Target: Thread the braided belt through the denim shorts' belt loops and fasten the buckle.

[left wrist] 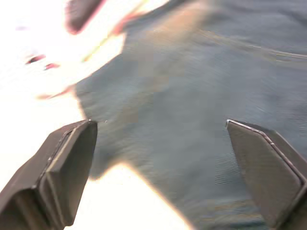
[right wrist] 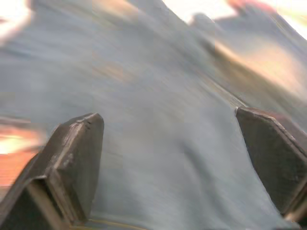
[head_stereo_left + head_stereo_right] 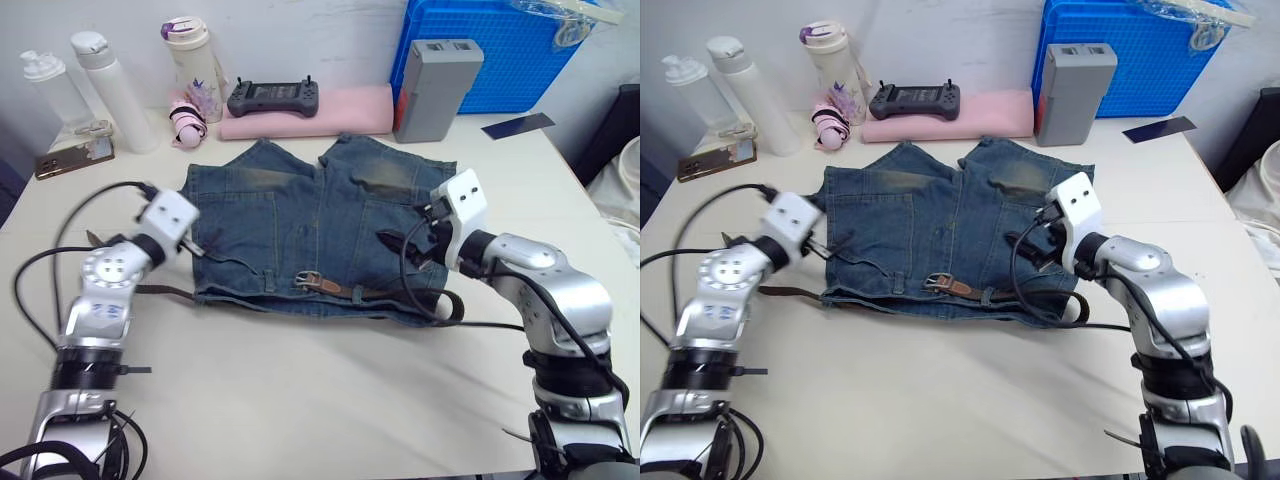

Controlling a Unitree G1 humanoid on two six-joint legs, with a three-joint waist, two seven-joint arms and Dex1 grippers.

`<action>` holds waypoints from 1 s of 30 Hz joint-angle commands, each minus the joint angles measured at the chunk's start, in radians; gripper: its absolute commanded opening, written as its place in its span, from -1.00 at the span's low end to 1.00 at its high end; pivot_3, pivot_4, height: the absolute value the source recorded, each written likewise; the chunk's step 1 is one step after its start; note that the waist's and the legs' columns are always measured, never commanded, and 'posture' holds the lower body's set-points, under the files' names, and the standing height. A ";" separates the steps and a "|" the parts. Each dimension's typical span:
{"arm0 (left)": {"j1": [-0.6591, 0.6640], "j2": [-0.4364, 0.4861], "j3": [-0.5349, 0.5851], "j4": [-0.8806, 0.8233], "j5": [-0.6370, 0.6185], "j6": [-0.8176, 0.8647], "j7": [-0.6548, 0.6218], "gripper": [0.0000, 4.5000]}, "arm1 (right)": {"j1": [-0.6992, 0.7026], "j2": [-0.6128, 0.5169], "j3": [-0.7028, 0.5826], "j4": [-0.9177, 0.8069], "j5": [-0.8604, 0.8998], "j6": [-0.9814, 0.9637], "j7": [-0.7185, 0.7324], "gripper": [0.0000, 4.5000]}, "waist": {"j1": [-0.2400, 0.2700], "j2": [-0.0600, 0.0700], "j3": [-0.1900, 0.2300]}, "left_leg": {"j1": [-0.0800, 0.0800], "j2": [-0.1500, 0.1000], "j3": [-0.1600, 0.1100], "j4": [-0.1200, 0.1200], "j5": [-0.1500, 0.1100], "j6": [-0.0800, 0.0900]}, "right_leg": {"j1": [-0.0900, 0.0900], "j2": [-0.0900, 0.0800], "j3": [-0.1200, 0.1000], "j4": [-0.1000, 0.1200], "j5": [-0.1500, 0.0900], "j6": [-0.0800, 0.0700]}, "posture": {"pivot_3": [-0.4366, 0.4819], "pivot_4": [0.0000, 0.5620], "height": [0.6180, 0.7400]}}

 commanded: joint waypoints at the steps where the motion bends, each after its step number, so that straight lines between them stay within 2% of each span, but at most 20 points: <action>1: 0.058 0.008 0.152 -0.130 -0.001 0.205 0.102 0.98 | 0.055 0.021 -0.035 -0.111 0.125 0.015 0.031 1.00 | 0.002 -0.001 0.000 | 0.001 0.000 0.000 0.000 0.000 0.000 | 0.001 0.000 0.001 0.000 0.000 0.000 | -0.05 -0.47 0.99; 6: 0.084 -0.032 0.275 -0.213 -0.038 0.438 0.178 0.98 | 0.125 -0.009 0.070 -0.163 0.139 -0.006 0.059 1.00 | 0.013 -0.007 0.004 | 0.000 -0.001 0.000 0.003 0.000 0.000 | 0.002 -0.001 0.002 -0.002 0.000 0.000 | -0.05 -0.47 0.99; 11: 0.066 -0.110 0.317 -0.268 -0.105 0.591 0.209 0.98 | 0.162 -0.068 0.175 -0.173 0.099 -0.062 0.112 1.00 | 0.030 -0.008 0.005 | 0.000 -0.002 -0.001 0.003 0.000 0.000 | 0.003 -0.001 0.004 -0.004 0.000 0.000 | -0.05 -0.47 0.99; 17: 0.055 -0.179 0.369 -0.223 -0.151 0.676 0.264 0.98 | 0.182 -0.101 0.219 -0.168 0.074 -0.109 0.119 1.00 | 0.026 -0.010 0.006 | 0.000 -0.002 -0.001 0.002 0.000 0.000 | 0.003 0.000 0.003 -0.006 0.000 0.000 | -0.05 -0.47 0.99; 24: -0.007 -0.236 0.407 -0.114 -0.205 0.690 0.311 0.98 | 0.194 -0.105 0.222 -0.177 0.074 -0.114 0.105 1.00 | 0.029 -0.011 0.006 | 0.000 -0.002 -0.001 0.003 0.000 -0.001 | 0.003 0.000 0.002 -0.006 0.000 0.000 | -0.05 -0.47 0.99; 27: -0.031 -0.256 0.440 -0.093 -0.239 0.665 0.322 0.64 | 0.197 -0.099 0.220 -0.178 0.069 -0.112 0.088 1.00 | 0.030 -0.012 0.007 | 0.000 -0.002 -0.001 0.003 0.000 -0.001 | 0.003 0.000 0.002 -0.006 0.000 0.000 | -0.05 -0.47 0.99; 30: -0.048 -0.258 0.462 -0.093 -0.275 0.651 0.324 0.05 | 0.196 -0.097 0.224 -0.175 0.064 -0.111 0.072 1.00 | 0.029 -0.012 0.007 | 0.000 -0.002 -0.001 0.003 0.000 -0.001 | 0.003 0.000 0.002 -0.006 0.000 0.000 | -0.05 -0.47 0.99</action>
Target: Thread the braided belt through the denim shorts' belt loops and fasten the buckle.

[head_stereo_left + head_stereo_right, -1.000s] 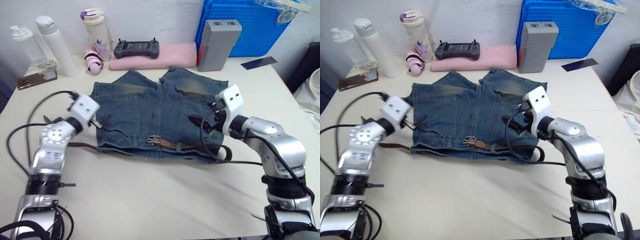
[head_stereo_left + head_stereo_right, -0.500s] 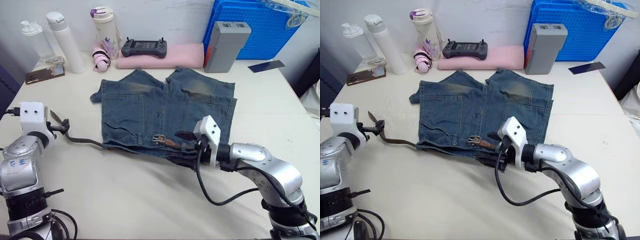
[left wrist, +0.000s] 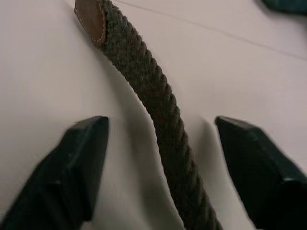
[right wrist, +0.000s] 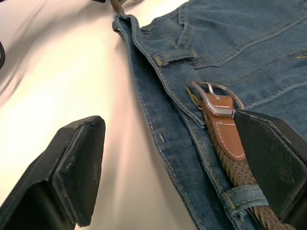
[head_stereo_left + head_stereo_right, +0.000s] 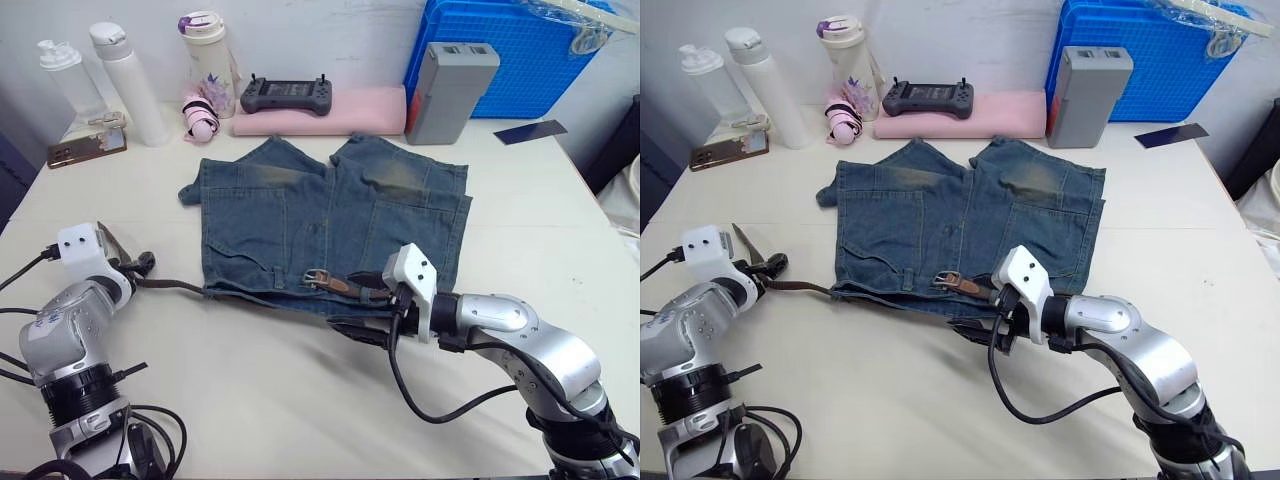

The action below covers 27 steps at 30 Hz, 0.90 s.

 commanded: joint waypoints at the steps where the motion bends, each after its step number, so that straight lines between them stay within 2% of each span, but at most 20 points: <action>1: -0.021 0.009 0.035 -0.021 -0.046 -0.038 0.002 -0.13 | -0.003 0.001 -0.002 -0.037 -0.004 -0.016 -0.017 1.00 | 0.000 0.000 0.000 | 0.000 0.000 0.000 0.000 0.000 0.000 | 0.000 0.000 0.000 0.000 0.000 0.000 | -0.05 -0.47 0.99; 3: -0.019 0.018 0.042 -0.020 -0.066 -0.064 -0.008 -0.56 | -0.004 0.002 0.001 -0.034 -0.007 -0.016 -0.024 1.00 | -0.001 0.000 0.000 | 0.000 0.000 0.000 0.000 0.000 0.000 | 0.000 0.000 0.000 0.000 0.000 0.000 | -0.05 -0.47 0.99; 9: -0.002 0.055 0.091 0.019 -0.095 -0.187 -0.005 -0.56 | -0.008 0.002 0.002 -0.019 -0.020 -0.022 -0.042 1.00 | -0.003 0.000 0.000 | 0.000 0.000 0.000 0.000 0.000 0.000 | 0.000 0.000 0.000 0.000 0.000 0.000 | -0.05 -0.47 0.99; 17: 0.056 0.149 0.103 0.102 -0.083 -0.409 -0.045 -0.56 | -0.013 -0.010 -0.014 0.006 -0.044 -0.035 -0.047 1.00 | -0.002 -0.001 0.000 | 0.000 0.000 0.000 0.000 0.000 0.000 | 0.000 0.000 0.000 0.000 0.000 0.000 | -0.05 -0.47 0.99; 20: 0.071 0.161 0.085 0.109 -0.095 -0.424 -0.057 -0.56 | -0.011 -0.012 -0.019 0.011 -0.048 -0.038 -0.047 1.00 | -0.001 -0.001 0.000 | 0.000 0.000 0.000 0.000 0.000 0.000 | 0.000 0.000 0.000 0.000 0.000 0.000 | -0.05 -0.47 0.99; 24: 0.080 0.135 0.063 0.035 -0.187 -0.346 -0.112 -0.56 | -0.010 -0.013 -0.023 0.015 -0.048 -0.034 -0.050 1.00 | -0.001 -0.001 0.000 | 0.000 0.000 0.000 0.000 0.000 0.000 | 0.000 0.000 0.000 0.000 0.000 0.000 | -0.05 -0.47 0.99; 26: 0.076 0.136 0.049 0.009 -0.221 -0.314 -0.126 -0.31 | -0.009 -0.012 -0.017 0.019 -0.054 -0.036 -0.053 1.00 | -0.002 -0.001 0.000 | 0.000 0.000 0.000 0.000 0.000 0.000 | 0.000 0.000 0.000 0.000 0.000 0.000 | -0.05 -0.47 0.99; 27: 0.075 0.138 0.044 0.003 -0.229 -0.304 -0.126 -0.11 | -0.009 -0.012 -0.015 0.020 -0.056 -0.037 -0.054 1.00 | -0.002 -0.001 0.000 | 0.000 0.000 0.000 0.000 0.000 0.000 | 0.000 0.000 0.000 0.000 0.000 0.000 | -0.05 -0.47 0.99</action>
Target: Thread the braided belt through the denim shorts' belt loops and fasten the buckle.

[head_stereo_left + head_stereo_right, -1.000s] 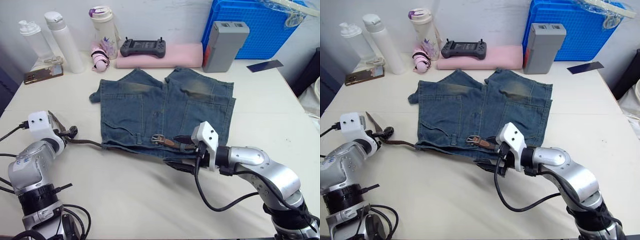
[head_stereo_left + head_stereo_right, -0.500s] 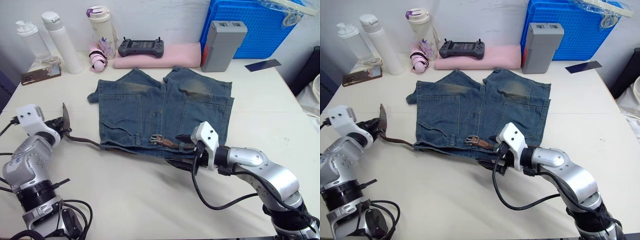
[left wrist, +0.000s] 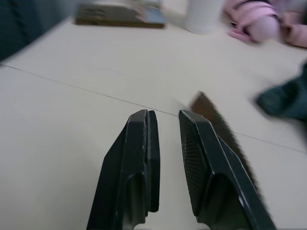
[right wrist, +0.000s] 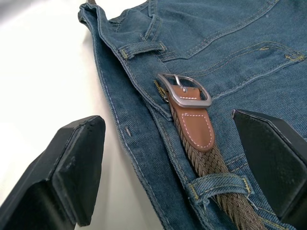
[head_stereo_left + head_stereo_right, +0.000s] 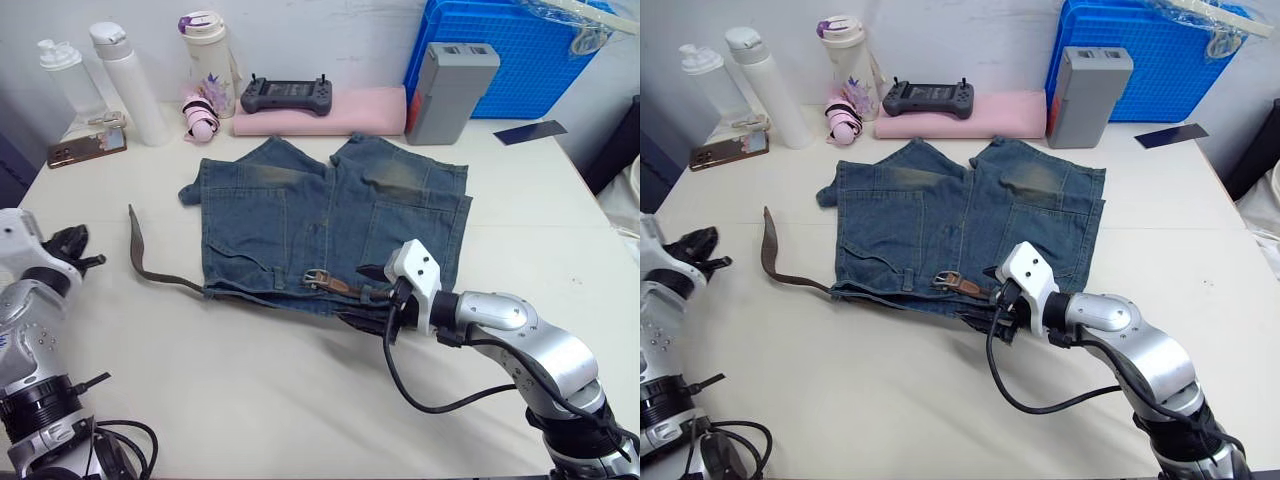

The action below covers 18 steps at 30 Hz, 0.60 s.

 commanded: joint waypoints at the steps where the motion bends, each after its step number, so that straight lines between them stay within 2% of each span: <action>1: -0.013 0.019 -0.021 -0.078 -0.048 0.053 -0.007 0.02 | -0.004 -0.006 -0.019 -0.004 -0.011 -0.017 -0.005 1.00 | -0.001 0.000 0.000 | 0.000 0.000 0.000 0.000 0.000 0.000 | 0.000 0.000 0.000 0.000 0.000 0.000 | -0.05 -0.47 0.99; 2: -0.017 0.022 -0.034 -0.087 -0.051 0.075 0.001 0.28 | -0.004 -0.006 -0.017 -0.003 -0.013 -0.018 -0.006 1.00 | -0.001 0.000 0.000 | 0.000 0.000 0.000 0.000 0.000 0.000 | 0.000 0.000 0.000 0.000 0.000 0.000 | -0.05 -0.47 0.99; 3: -0.023 0.026 -0.048 -0.095 -0.047 0.098 0.016 0.43 | -0.003 -0.005 -0.016 -0.003 -0.015 -0.019 -0.005 1.00 | -0.001 0.000 0.000 | 0.000 0.000 0.000 0.000 0.000 0.000 | 0.000 0.000 0.000 0.000 0.000 0.000 | -0.05 -0.47 0.99; 5: -0.032 0.043 -0.110 -0.105 0.002 0.128 0.051 0.87 | -0.005 -0.003 -0.014 -0.001 -0.018 -0.019 -0.005 1.00 | -0.001 0.000 0.000 | 0.000 0.000 0.000 0.000 0.000 0.000 | 0.000 0.000 0.000 0.000 0.000 0.000 | -0.05 -0.47 0.99; 6: -0.032 0.056 -0.152 -0.106 0.035 0.137 0.065 0.96 | -0.006 -0.001 -0.013 0.000 -0.020 -0.018 -0.005 1.00 | -0.001 0.000 0.000 | 0.000 0.000 0.000 0.000 0.000 0.000 | 0.000 0.000 0.000 0.000 0.000 0.000 | -0.05 -0.47 0.99; 8: -0.033 0.065 -0.200 -0.103 0.070 0.153 0.089 0.96 | -0.007 0.002 -0.012 0.001 -0.022 -0.017 -0.006 1.00 | -0.001 0.000 0.000 | 0.000 0.000 0.000 0.000 0.000 0.000 | 0.000 0.000 0.000 0.000 0.000 0.000 | -0.05 -0.47 0.99; 14: -0.027 0.055 -0.219 -0.080 0.113 0.214 0.158 0.96 | 0.000 0.002 -0.015 -0.009 -0.020 -0.006 -0.014 1.00 | -0.001 0.000 0.000 | 0.000 0.000 0.000 0.000 0.000 0.000 | 0.000 0.001 0.000 0.000 0.000 0.000 | -0.05 -0.47 0.99; 18: -0.037 0.032 -0.193 -0.097 0.093 0.258 0.174 0.46 | 0.008 -0.001 -0.017 -0.010 -0.021 -0.004 -0.018 1.00 | 0.000 0.000 0.000 | 0.000 0.000 0.000 0.000 0.000 0.000 | 0.000 0.001 0.001 0.000 0.000 0.000 | -0.05 -0.47 0.99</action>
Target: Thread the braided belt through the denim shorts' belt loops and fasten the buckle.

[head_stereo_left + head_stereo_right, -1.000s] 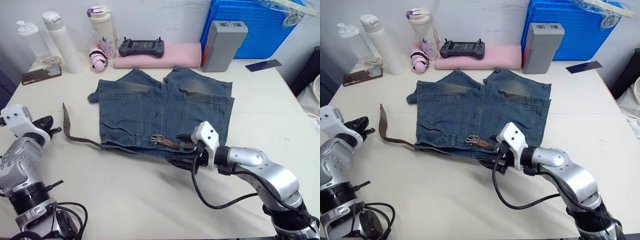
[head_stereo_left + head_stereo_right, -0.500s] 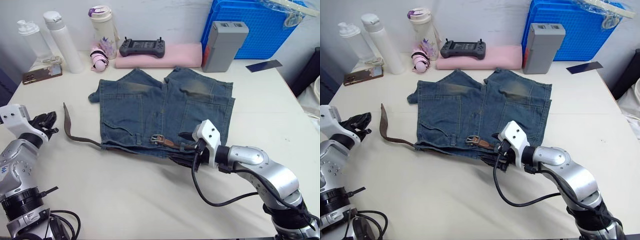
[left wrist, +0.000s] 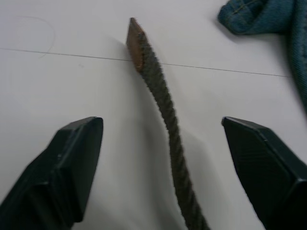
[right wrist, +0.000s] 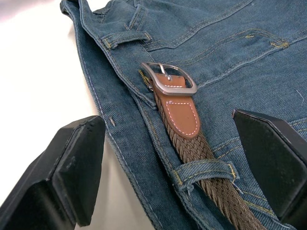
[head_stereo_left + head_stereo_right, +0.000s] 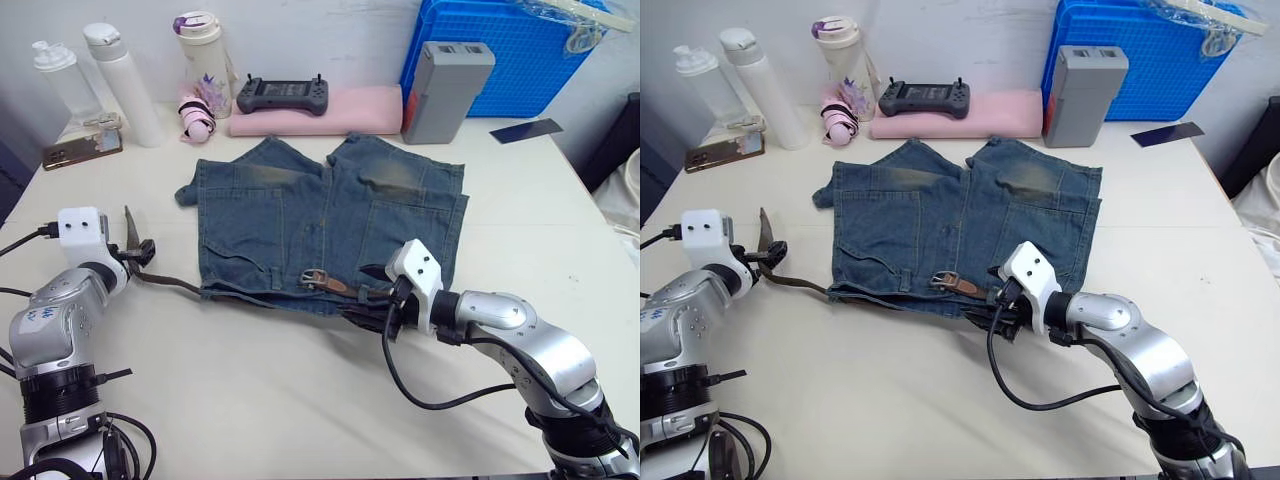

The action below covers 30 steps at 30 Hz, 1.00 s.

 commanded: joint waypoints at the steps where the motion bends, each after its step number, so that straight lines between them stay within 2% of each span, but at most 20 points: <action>1: -0.018 -0.007 0.030 -0.037 -0.015 0.033 0.010 0.26 | 0.004 -0.002 -0.017 -0.029 0.000 -0.006 -0.009 1.00 | 0.000 0.000 0.000 | 0.000 0.000 0.000 0.000 0.000 0.000 | 0.000 0.000 0.000 0.000 0.000 0.000 | -0.05 -0.47 0.99; 5: -0.039 -0.028 0.051 -0.046 -0.035 0.073 0.018 -0.47 | 0.005 0.003 -0.011 -0.029 0.000 -0.004 -0.015 1.00 | 0.001 0.000 0.000 | 0.000 0.000 0.000 0.000 0.000 0.000 | 0.000 0.000 0.000 0.000 0.000 0.000 | -0.05 -0.47 0.99; 7: -0.047 -0.033 0.064 -0.044 -0.038 0.107 0.026 -0.93 | 0.005 0.006 -0.008 -0.029 0.001 -0.004 -0.018 1.00 | 0.000 0.000 0.000 | 0.000 0.000 0.000 0.000 0.000 0.000 | 0.000 0.000 0.000 0.000 0.000 0.000 | -0.05 -0.47 0.99; 8: -0.051 -0.035 0.072 -0.040 -0.041 0.123 0.029 -0.99 | 0.004 0.008 -0.008 -0.029 0.002 -0.004 -0.019 1.00 | 0.000 0.000 0.000 | 0.000 0.000 0.000 0.000 0.000 0.000 | 0.000 0.000 0.000 0.000 0.000 0.000 | -0.05 -0.47 0.99; 14: -0.062 -0.046 0.112 -0.027 -0.048 0.192 0.048 -0.99 | 0.004 0.009 -0.011 -0.029 0.006 -0.002 -0.025 1.00 | 0.000 0.000 0.000 | 0.000 0.000 0.000 0.000 0.000 0.000 | 0.000 0.000 0.000 0.000 0.000 0.000 | -0.05 -0.47 0.99; 19: -0.084 -0.056 0.130 -0.027 -0.043 0.168 0.063 -0.99 | 0.001 0.010 -0.012 -0.029 0.007 0.001 -0.028 1.00 | 0.000 0.000 0.000 | 0.000 0.000 0.000 0.001 0.000 0.000 | 0.000 0.000 0.000 0.000 0.000 0.000 | -0.05 -0.47 0.99; 25: -0.118 -0.047 0.189 0.016 -0.043 0.047 0.080 -0.99 | -0.002 0.012 -0.011 -0.029 0.007 0.004 -0.030 1.00 | -0.001 0.000 0.000 | 0.000 0.000 0.000 0.001 0.000 0.000 | 0.000 0.001 0.000 0.000 0.000 0.000 | -0.05 -0.47 0.99; 30: -0.143 0.040 0.240 0.113 -0.035 -0.105 0.054 -0.99 | -0.003 0.013 -0.011 -0.029 0.006 0.005 -0.034 1.00 | -0.002 -0.001 0.000 | 0.000 0.000 0.001 0.001 0.000 -0.001 | 0.000 0.001 0.000 0.000 0.000 0.000 | -0.05 -0.47 0.99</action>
